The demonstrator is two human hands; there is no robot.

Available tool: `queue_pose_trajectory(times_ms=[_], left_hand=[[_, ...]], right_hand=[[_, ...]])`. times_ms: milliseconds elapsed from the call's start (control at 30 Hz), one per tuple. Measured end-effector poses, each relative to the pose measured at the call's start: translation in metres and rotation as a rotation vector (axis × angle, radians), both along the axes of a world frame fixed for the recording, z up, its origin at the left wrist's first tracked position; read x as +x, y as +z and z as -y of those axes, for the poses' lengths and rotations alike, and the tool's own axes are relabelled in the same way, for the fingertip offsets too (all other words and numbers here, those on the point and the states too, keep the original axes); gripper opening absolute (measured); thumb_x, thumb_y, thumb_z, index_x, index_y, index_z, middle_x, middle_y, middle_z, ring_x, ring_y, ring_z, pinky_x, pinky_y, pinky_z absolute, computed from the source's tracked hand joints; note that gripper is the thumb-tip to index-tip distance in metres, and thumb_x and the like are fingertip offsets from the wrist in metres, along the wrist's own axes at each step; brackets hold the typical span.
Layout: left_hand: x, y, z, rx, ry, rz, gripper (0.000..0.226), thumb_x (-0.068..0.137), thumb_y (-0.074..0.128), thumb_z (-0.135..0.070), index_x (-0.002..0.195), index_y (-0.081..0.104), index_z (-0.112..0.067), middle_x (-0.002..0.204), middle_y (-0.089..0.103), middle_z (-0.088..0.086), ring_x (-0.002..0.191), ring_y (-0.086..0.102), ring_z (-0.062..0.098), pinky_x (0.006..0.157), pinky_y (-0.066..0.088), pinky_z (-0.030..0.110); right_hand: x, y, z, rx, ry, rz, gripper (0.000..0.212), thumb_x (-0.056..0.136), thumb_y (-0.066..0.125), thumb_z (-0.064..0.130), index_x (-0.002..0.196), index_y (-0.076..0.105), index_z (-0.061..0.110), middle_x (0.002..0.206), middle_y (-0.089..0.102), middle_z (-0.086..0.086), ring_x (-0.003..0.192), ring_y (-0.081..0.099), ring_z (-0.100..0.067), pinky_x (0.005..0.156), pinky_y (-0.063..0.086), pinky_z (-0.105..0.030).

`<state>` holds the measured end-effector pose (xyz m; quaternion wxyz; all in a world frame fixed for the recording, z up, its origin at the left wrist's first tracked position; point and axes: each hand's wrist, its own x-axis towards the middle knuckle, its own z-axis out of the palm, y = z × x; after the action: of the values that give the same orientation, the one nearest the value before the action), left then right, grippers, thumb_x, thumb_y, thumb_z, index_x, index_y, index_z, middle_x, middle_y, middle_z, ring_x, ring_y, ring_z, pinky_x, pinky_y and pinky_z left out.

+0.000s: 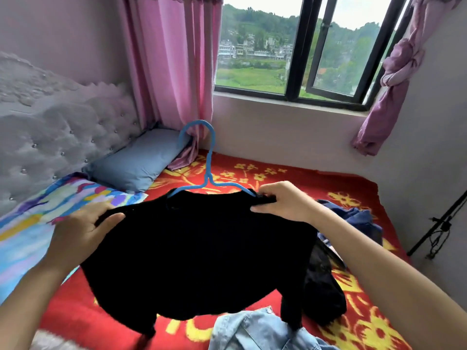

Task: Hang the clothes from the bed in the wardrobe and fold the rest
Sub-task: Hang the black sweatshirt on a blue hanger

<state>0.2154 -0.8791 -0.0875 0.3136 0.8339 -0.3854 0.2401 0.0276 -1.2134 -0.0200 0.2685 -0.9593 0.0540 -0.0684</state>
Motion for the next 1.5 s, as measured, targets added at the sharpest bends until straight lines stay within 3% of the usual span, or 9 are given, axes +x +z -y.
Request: queue_pose_trajectory(times_ms=[100,233,400,633,733,833,1033,1300,1500], left_hand=[[-0.023,-0.003,-0.043,0.173,0.095,0.176,0.085,0.081,0.025,-0.078,0.065,0.063,-0.004,0.059,0.063,0.011,0.053,0.064,0.031,0.044,0.046,0.040],[-0.072,-0.004,-0.116,0.145,0.328,0.065,0.091,0.072,0.018,-0.087,0.065,0.064,-0.009,0.062,0.066,0.017,0.056,0.066,0.034,0.052,0.051,0.048],[-0.159,-0.022,-0.203,0.236,0.702,0.108,0.089,0.076,0.017,-0.084,0.050,0.053,-0.006,0.052,0.056,0.011,0.048,0.061,0.029,0.043,0.043,0.034],[-0.306,-0.019,-0.312,0.317,1.283,-0.102,0.054,0.073,0.061,-0.063,0.050,0.037,-0.021,0.051,0.027,-0.014,0.060,0.056,0.027,0.047,0.029,0.023],[-0.348,-0.016,-0.355,0.126,1.497,-0.134,0.040,0.076,0.068,-0.049,0.057,0.054,-0.018,0.050,0.032,-0.009,0.065,0.057,0.034,0.055,0.034,0.031],[-0.388,-0.019,-0.407,-0.185,1.611,-0.211,0.049,0.088,0.054,-0.046,0.051,0.040,-0.017,0.051,0.044,0.015,0.062,0.053,0.040,0.056,0.035,0.037],[-0.447,-0.042,-0.468,-0.576,1.725,-0.356,0.066,0.087,0.041,-0.066,0.048,0.040,-0.012,0.049,0.041,0.004,0.063,0.043,0.026,0.066,0.031,0.036],[-0.511,-0.027,-0.590,-0.202,2.107,-0.187,0.075,0.093,0.015,-0.052,0.081,0.064,0.002,0.083,0.063,0.032,0.084,0.059,0.047,0.071,0.040,0.042],[-0.506,-0.011,-0.652,-0.215,2.025,-0.305,0.037,0.094,0.047,-0.040,0.114,0.058,-0.011,0.112,0.062,0.019,0.102,0.055,0.041,0.078,0.045,0.044]], right_hand=[[0.026,-0.008,-0.024,0.216,-0.059,0.136,0.034,0.079,0.073,0.020,0.051,0.054,0.021,0.046,0.039,0.010,0.047,0.034,-0.007,0.052,0.025,-0.027],[0.058,-0.013,-0.081,0.264,0.125,0.149,0.038,0.078,0.074,0.019,0.048,0.052,0.024,0.038,0.041,0.012,0.039,0.036,-0.002,0.046,0.024,-0.021],[0.078,-0.029,-0.162,0.329,0.411,0.042,0.025,0.082,0.070,0.017,0.060,0.061,0.011,0.036,0.037,0.013,0.035,0.034,0.001,0.041,0.023,-0.016],[0.067,-0.048,-0.314,0.378,0.812,-0.089,0.035,0.084,0.068,0.020,0.054,0.050,0.014,0.042,0.032,0.012,0.038,0.029,-0.002,0.042,0.021,-0.017],[0.059,-0.043,-0.370,0.401,0.903,-0.108,0.030,0.084,0.068,0.022,0.064,0.057,0.001,0.043,0.032,0.012,0.038,0.029,-0.003,0.040,0.023,-0.014],[0.044,-0.034,-0.427,0.388,1.014,-0.100,0.028,0.084,0.068,0.019,0.062,0.059,0.003,0.041,0.033,0.013,0.038,0.031,-0.002,0.041,0.025,-0.013],[0.019,-0.022,-0.534,0.334,1.156,-0.056,0.036,0.082,0.069,0.016,0.060,0.049,-0.005,0.042,0.032,0.010,0.040,0.032,-0.003,0.045,0.025,-0.014],[-0.022,-0.019,-0.703,0.352,1.118,-0.100,0.046,0.080,0.070,0.024,0.047,0.041,0.015,0.036,0.031,0.011,0.035,0.031,-0.005,0.039,0.025,-0.015],[-0.018,-0.008,-0.775,0.467,0.905,-0.114,0.048,0.079,0.072,0.024,0.044,0.040,0.015,0.037,0.031,0.008,0.041,0.031,-0.013,0.048,0.023,-0.028]])
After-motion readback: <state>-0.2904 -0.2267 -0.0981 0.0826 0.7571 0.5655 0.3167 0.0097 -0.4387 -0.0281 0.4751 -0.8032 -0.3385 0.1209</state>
